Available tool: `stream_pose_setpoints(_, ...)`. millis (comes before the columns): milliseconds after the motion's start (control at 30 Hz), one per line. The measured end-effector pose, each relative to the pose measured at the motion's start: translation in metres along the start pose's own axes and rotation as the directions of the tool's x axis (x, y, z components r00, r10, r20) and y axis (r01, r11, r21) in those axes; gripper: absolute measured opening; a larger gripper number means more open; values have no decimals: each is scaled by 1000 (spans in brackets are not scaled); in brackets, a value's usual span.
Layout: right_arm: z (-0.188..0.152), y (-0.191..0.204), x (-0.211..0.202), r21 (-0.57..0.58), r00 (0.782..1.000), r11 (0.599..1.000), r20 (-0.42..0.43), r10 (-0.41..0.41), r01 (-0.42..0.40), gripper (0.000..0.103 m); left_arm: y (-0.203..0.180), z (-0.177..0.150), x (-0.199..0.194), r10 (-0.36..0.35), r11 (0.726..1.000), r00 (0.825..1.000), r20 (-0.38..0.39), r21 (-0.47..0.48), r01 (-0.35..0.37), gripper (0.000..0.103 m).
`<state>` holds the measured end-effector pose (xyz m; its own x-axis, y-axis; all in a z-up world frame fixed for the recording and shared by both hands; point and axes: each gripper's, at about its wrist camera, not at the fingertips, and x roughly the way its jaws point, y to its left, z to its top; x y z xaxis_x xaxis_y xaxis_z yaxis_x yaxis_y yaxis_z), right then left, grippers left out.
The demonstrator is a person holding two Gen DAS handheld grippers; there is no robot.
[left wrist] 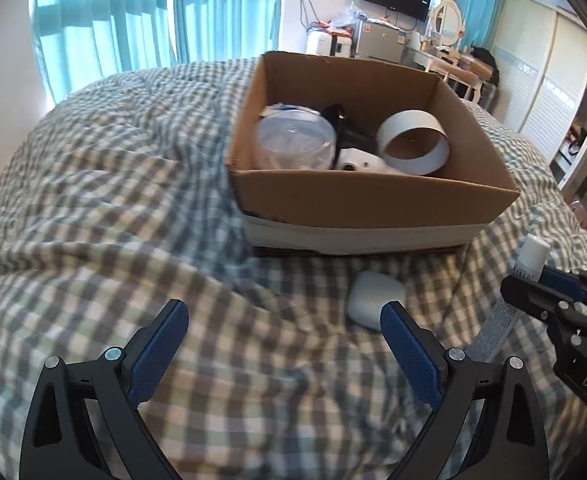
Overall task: Organize objects
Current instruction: 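Grasp the white toothpaste tube with the right tool while the left tool grasps the white case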
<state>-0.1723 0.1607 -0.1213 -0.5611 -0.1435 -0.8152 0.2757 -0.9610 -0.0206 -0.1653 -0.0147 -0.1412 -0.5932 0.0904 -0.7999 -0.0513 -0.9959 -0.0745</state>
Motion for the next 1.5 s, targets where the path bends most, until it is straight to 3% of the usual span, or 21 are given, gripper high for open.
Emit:
stream_pose_setpoints(467,-11,-26,10,40,998,997,30,61,-62,24,-55,-4,41,-8,990,997,-83,137,19,99)
stream_pose_setpoints(600,-12,-30,16,60,996,995,29,81,-83,24,-69,-4,59,-37,985,993,-109,163,55,95)
stream_pose_setpoints(700,-12,-32,18,69,995,993,28,92,-94,24,-76,-4,75,-8,978,989,-145,207,38,84)
stream_pose_setpoints(800,-13,-33,19,70,995,993,28,97,-99,24,-75,-2,82,-23,978,988,-153,201,54,75)
stream_pose_setpoints(867,-12,-33,19,74,995,992,29,100,-101,24,-73,-2,83,-25,978,988,-154,201,57,56)
stream_pose_setpoints(1267,-15,-26,-3,59,996,996,61,69,-72,23,-57,-10,41,-45,982,991,-128,178,68,53)
stream_pose_setpoints(1500,-16,-21,-36,48,993,998,114,34,-39,21,-49,-10,-10,-5,980,1000,-4,200,6,53)
